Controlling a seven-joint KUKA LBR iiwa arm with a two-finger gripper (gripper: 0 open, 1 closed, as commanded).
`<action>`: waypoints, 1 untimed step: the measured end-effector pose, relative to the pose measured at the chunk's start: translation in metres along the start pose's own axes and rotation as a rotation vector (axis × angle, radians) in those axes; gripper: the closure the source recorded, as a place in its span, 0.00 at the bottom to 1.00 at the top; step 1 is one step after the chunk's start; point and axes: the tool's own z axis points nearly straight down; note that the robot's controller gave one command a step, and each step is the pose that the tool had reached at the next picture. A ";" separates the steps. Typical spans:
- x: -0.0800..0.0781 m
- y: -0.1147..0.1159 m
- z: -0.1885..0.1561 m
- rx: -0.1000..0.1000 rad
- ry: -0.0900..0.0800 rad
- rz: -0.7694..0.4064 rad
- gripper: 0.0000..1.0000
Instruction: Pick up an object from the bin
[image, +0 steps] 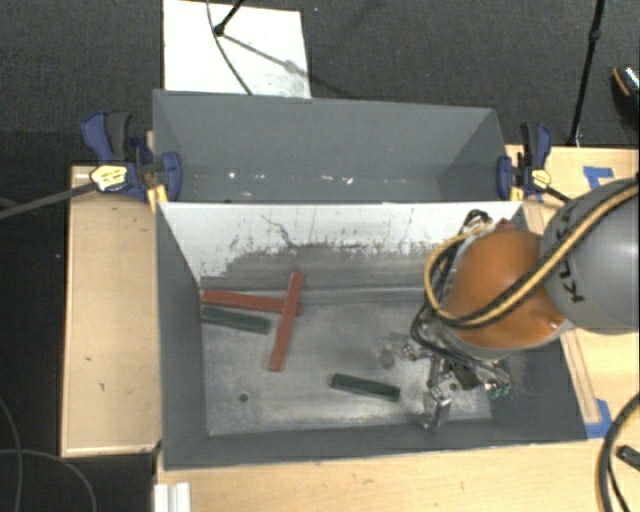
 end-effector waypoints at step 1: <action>-0.034 0.059 0.008 -0.002 -0.003 -0.052 0.00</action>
Offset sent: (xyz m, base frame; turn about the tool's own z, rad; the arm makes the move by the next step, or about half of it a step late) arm 0.0056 0.0633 -0.0077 -0.0456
